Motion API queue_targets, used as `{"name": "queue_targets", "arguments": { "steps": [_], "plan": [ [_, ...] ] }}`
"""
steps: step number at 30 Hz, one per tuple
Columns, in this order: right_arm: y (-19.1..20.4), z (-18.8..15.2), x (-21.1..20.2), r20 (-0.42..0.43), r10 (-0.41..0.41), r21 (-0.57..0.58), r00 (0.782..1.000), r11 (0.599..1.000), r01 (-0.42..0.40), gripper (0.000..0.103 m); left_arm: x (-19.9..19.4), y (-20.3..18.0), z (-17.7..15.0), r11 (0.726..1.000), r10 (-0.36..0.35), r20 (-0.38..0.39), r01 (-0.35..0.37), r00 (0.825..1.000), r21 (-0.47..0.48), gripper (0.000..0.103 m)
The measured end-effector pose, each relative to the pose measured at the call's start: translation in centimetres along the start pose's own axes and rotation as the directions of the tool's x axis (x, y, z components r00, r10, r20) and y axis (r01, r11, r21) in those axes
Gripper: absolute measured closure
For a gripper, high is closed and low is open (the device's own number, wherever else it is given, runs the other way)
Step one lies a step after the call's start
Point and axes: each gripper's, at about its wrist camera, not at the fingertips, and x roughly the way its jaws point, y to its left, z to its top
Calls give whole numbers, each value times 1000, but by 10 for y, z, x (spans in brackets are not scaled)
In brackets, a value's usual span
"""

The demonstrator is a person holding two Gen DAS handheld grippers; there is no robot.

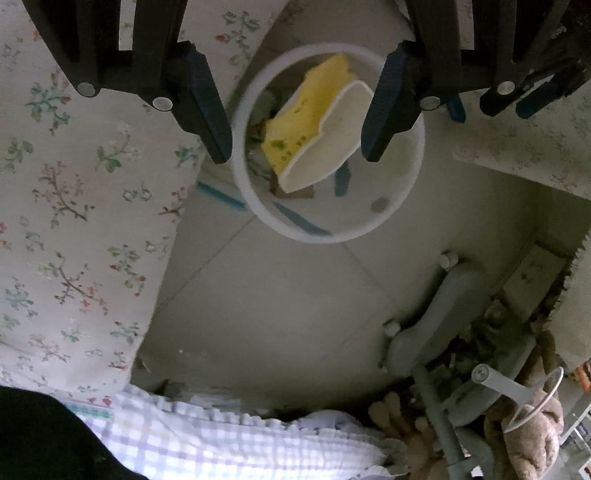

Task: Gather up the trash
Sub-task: 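Carry peel and wrapper over the wastebasket and open both tools to drop them, then grasp the green-yellow sponge with the right tool while the left tool grasps the nut snack bag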

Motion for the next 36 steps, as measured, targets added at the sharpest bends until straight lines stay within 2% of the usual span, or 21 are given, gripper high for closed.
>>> {"name": "queue_targets", "arguments": {
  "steps": [4,10,15,21,26,32,36],
  "plan": [
    [-12,0,-8,5,-16,20,1000,1000,16,36,-2,-6,0,1000,-8,2,8,1000,13,19],
    [-36,-1,-29,45,-79,38,996,996,78,25,-5,-19,1,999,-30,6,29,1000,29,19],
    [-70,-3,-53,81,-155,63,985,987,150,19,-7,-41,1,998,-32,17,31,999,64,19],
    [-129,-9,-83,109,-248,146,963,962,231,18,-8,-68,2,995,-49,20,47,999,92,19],
    [-189,-19,-112,112,-294,279,949,926,254,18,-9,-104,0,989,-89,9,87,996,121,18],
    [-260,-34,-147,135,-375,417,917,861,290,18,-12,-166,-8,976,-130,14,126,991,176,18],
    [-300,-41,-165,138,-448,478,883,812,336,18,-12,-222,-13,959,-159,36,145,987,244,18]
  ]
}}
